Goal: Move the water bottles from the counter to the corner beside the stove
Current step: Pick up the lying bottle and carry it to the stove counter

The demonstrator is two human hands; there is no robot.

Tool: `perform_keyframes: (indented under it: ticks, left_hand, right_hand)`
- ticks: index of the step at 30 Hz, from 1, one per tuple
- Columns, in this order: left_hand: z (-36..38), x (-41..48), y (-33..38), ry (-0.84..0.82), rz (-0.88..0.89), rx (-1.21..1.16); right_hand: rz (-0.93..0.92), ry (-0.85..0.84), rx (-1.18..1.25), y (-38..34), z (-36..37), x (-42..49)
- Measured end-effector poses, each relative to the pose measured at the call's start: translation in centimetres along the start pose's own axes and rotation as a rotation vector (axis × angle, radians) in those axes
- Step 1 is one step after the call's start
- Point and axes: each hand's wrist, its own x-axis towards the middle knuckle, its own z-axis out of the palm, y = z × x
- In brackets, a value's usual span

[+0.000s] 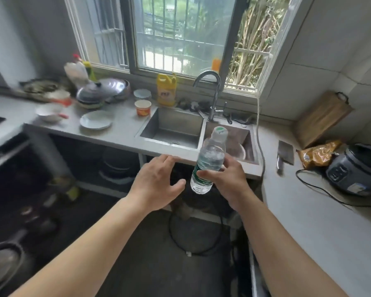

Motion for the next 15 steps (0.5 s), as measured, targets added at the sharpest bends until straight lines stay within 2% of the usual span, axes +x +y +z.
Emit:
perform_keyframes:
  ticks: [15]
  left_hand:
    - [-18.7,-14.7,-18.8,0.236,-0.268,0.06]
  right_hand:
    - [-0.065,-0.26,-0.001,-7.2,29.6,-4.2]
